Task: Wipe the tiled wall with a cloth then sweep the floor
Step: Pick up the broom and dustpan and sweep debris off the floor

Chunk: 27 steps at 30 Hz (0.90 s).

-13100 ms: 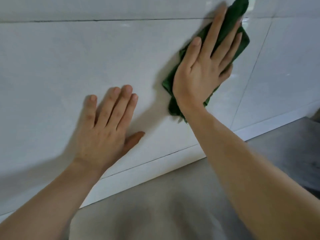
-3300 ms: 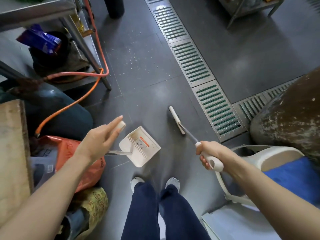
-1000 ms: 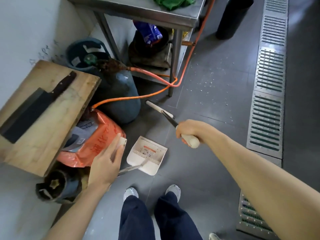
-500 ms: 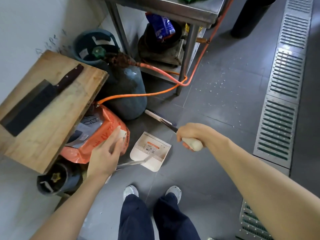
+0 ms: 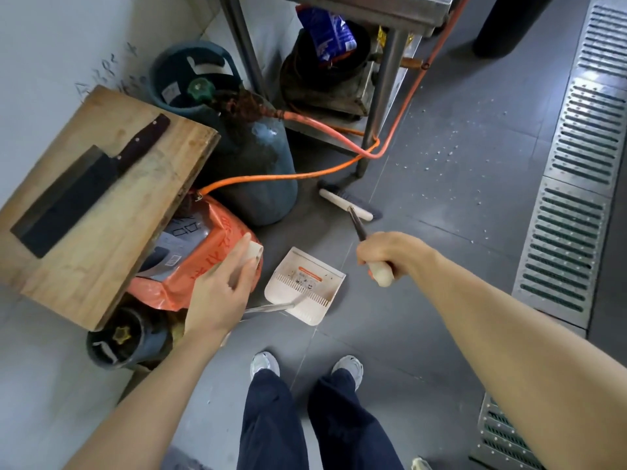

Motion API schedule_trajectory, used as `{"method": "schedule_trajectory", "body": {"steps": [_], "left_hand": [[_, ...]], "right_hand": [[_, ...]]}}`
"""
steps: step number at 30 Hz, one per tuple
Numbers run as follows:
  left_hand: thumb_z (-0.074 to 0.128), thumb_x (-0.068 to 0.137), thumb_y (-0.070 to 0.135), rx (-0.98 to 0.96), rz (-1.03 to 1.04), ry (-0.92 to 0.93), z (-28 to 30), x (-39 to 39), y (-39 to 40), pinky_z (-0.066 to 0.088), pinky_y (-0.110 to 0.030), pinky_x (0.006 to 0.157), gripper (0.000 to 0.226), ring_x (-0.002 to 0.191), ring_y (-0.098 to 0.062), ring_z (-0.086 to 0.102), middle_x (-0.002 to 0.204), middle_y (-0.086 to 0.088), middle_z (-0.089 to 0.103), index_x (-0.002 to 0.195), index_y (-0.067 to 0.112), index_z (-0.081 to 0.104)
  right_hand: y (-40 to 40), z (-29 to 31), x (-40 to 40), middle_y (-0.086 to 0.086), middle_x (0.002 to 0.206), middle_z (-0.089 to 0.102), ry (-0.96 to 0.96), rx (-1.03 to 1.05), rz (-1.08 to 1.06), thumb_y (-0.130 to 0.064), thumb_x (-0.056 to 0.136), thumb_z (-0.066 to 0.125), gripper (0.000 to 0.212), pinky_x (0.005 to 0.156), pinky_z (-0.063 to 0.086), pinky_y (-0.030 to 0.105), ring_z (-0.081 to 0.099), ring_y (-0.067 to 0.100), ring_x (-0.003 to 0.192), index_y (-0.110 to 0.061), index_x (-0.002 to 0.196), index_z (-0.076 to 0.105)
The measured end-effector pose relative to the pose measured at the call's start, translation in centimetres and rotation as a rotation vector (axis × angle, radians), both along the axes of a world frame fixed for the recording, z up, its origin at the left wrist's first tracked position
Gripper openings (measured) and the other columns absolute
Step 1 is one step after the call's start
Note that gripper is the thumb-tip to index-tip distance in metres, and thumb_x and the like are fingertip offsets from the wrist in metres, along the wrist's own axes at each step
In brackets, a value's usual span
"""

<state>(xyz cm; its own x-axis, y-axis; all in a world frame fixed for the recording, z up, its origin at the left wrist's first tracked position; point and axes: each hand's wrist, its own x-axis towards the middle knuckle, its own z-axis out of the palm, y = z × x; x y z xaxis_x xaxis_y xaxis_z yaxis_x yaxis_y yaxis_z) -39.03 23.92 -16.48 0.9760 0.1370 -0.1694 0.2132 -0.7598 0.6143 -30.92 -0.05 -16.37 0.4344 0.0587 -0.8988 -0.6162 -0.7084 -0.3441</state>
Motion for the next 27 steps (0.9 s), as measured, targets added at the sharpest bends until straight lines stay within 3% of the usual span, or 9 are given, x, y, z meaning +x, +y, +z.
{"method": "schedule_trajectory", "body": {"steps": [2, 3, 5, 8, 12, 23, 27], "left_hand": [[0.048, 0.095, 0.029, -0.003, 0.009, 0.022, 0.2, 0.3, -0.3, 0.036, -0.025, 0.09, 0.041, 0.108, -0.027, 0.057, 0.118, -0.008, 0.065, 0.136, 0.029, 0.046], [0.047, 0.095, 0.031, -0.006, 0.016, 0.039, 0.3, 0.3, -0.5, 0.037, -0.028, 0.089, 0.041, 0.105, -0.026, 0.057, 0.114, -0.01, 0.066, 0.136, 0.032, 0.045], [0.046, 0.095, 0.033, -0.019, 0.019, 0.061, 0.7, 0.2, -1.1, 0.038, -0.031, 0.092, 0.041, 0.099, -0.024, 0.056, 0.103, -0.011, 0.066, 0.136, 0.035, 0.043], [0.046, 0.096, 0.034, -0.032, -0.02, 0.06, 1.2, 0.2, -2.3, 0.033, -0.029, 0.101, 0.041, 0.116, -0.022, 0.053, 0.126, -0.002, 0.061, 0.137, 0.033, 0.044], [0.045, 0.096, 0.033, -0.019, -0.101, 0.026, 1.7, 1.2, -3.7, 0.031, -0.025, 0.101, 0.041, 0.124, -0.022, 0.049, 0.134, 0.001, 0.055, 0.137, 0.03, 0.045], [0.047, 0.095, 0.037, -0.062, -0.349, -0.007, 2.7, 5.8, -12.0, 0.038, -0.034, 0.101, 0.04, 0.119, -0.022, 0.053, 0.125, -0.004, 0.061, 0.135, 0.034, 0.046], [0.045, 0.093, 0.049, -0.037, -0.464, -0.022, 2.3, 9.1, -15.8, 0.045, -0.045, 0.094, 0.04, 0.113, -0.027, 0.057, 0.12, -0.005, 0.064, 0.132, 0.042, 0.046]], "right_hand": [[0.3, 0.4, -2.7, 0.012, 0.077, 0.054, 0.111, -0.005, 0.077, -0.007, 0.091, 0.046, 0.008, 0.06, 0.046, 0.03, 0.053, 0.025, 0.066, -0.004, 0.095, 0.052], [0.3, 0.8, -4.2, 0.014, 0.079, 0.053, 0.16, -0.005, 0.109, -0.008, 0.091, 0.047, 0.016, 0.06, 0.045, 0.032, 0.053, 0.028, 0.07, -0.004, 0.106, 0.049], [-0.3, 2.0, -6.4, 0.011, 0.076, 0.05, 0.214, 0.039, 0.087, -0.006, 0.09, 0.05, 0.022, 0.055, 0.045, 0.029, 0.052, 0.024, 0.065, -0.008, 0.111, 0.046], [-2.9, 4.8, -7.8, 0.006, 0.063, 0.048, 0.221, 0.06, 0.03, -0.004, 0.089, 0.048, 0.021, 0.041, 0.04, 0.017, 0.047, 0.015, 0.047, -0.01, 0.109, 0.049], [-7.1, 7.0, -8.6, 0.007, 0.051, 0.046, 0.187, 0.071, -0.075, -0.003, 0.084, 0.051, 0.048, 0.036, 0.035, 0.012, 0.042, 0.012, 0.029, -0.002, 0.132, 0.05], [-13.4, 7.9, -13.2, 0.009, 0.056, 0.046, 0.033, 0.092, -0.597, 0.001, 0.084, 0.047, 0.051, 0.039, 0.034, 0.019, 0.04, 0.018, 0.044, -0.003, 0.134, 0.043], [-17.7, 6.6, -13.9, 0.009, 0.054, 0.049, -0.04, 0.011, -0.743, 0.001, 0.081, 0.046, 0.032, 0.04, 0.036, 0.02, 0.043, 0.02, 0.042, -0.003, 0.112, 0.055]]}}
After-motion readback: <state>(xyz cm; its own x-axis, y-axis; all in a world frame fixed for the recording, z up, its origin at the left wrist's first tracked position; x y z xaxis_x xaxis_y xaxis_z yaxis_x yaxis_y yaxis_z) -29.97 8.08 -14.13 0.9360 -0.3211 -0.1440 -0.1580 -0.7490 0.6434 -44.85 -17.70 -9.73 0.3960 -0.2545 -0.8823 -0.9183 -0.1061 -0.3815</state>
